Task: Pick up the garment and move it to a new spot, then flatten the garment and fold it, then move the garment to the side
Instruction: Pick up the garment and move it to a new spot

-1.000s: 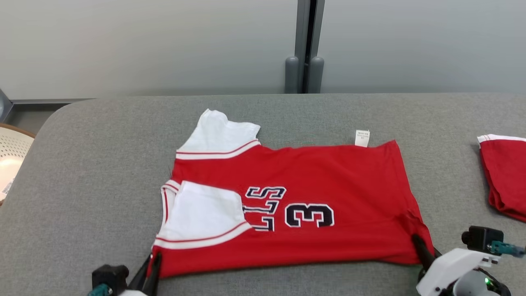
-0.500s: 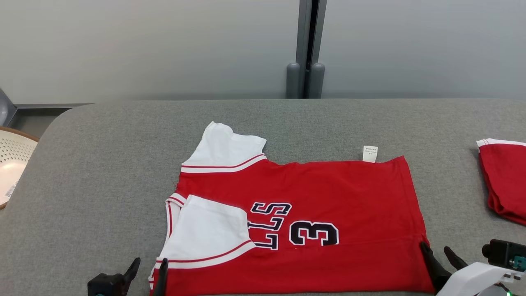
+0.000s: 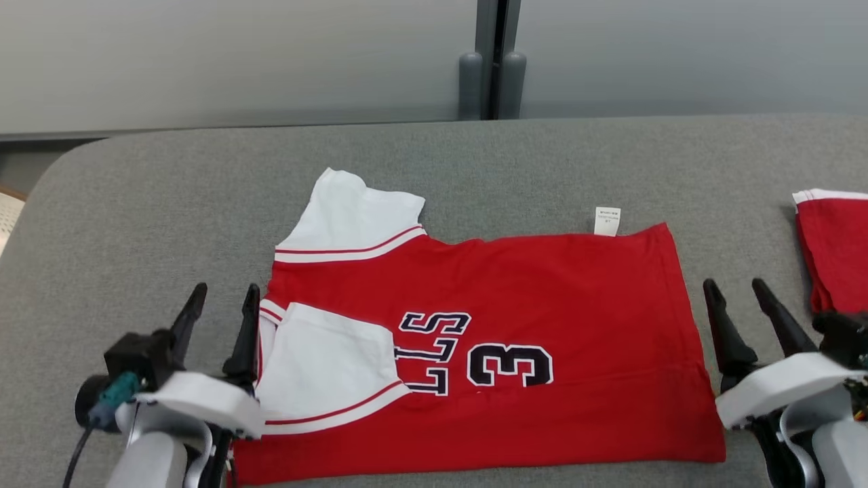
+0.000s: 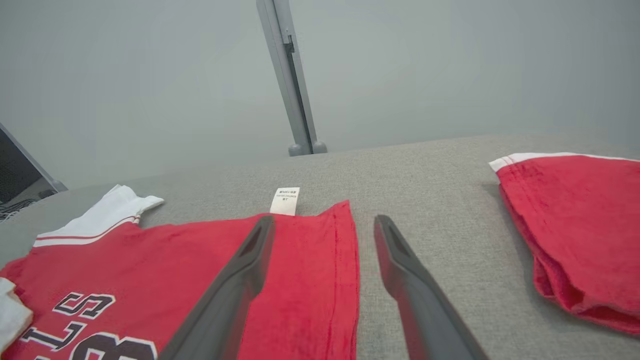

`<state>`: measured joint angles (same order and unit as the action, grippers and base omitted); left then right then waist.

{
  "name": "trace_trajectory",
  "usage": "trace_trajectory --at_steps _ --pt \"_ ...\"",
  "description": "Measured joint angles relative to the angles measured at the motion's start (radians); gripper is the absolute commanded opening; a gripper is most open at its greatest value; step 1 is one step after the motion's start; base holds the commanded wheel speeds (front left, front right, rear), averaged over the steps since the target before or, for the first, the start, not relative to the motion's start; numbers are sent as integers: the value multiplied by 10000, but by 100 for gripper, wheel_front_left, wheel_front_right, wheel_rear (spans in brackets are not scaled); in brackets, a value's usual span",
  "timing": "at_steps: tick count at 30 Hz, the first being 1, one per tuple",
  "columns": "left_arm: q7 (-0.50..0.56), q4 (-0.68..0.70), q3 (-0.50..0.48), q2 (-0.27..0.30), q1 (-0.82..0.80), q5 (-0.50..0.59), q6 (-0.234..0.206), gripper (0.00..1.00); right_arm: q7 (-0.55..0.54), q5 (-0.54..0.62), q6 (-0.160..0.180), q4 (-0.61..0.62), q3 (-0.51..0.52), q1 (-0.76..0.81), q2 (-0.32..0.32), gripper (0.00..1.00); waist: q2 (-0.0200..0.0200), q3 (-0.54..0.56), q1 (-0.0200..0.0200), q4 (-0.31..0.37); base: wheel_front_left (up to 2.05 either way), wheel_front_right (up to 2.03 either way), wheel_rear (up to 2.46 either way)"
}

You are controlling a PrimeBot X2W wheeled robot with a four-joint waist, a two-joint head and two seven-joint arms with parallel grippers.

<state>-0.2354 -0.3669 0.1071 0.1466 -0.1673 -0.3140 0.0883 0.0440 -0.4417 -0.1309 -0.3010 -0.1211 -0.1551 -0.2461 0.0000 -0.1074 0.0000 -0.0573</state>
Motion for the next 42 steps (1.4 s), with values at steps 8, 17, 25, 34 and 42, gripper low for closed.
trace_trajectory --at_steps 8,17,25,34,42 --pt "2073 -1499 393 913 -3236 -293 311 100 81 385 2 -257 -510 -2138 -314 100 0 -1443 0 417 0 0 0" --pt "4667 -2347 2556 2393 -6655 -1877 416 100 -33 525 2 -585 -1158 -4486 -430 100 0 -3186 0 1133 0 0 0" --pt "6343 -2853 3824 3814 -8139 -3242 416 100 10 311 2 -1112 -1845 -5730 -318 100 0 -4042 0 1891 0 0 0" --pt "6750 -3058 4876 4251 -8694 -4132 416 100 295 50 0 -1756 -2253 -6239 -408 100 0 -4281 0 2188 0 0 0" --pt "6771 -3235 5450 4284 -9054 -4811 416 100 474 -54 0 -2151 -2499 -6504 -393 100 0 -4301 0 2312 0 0 0"
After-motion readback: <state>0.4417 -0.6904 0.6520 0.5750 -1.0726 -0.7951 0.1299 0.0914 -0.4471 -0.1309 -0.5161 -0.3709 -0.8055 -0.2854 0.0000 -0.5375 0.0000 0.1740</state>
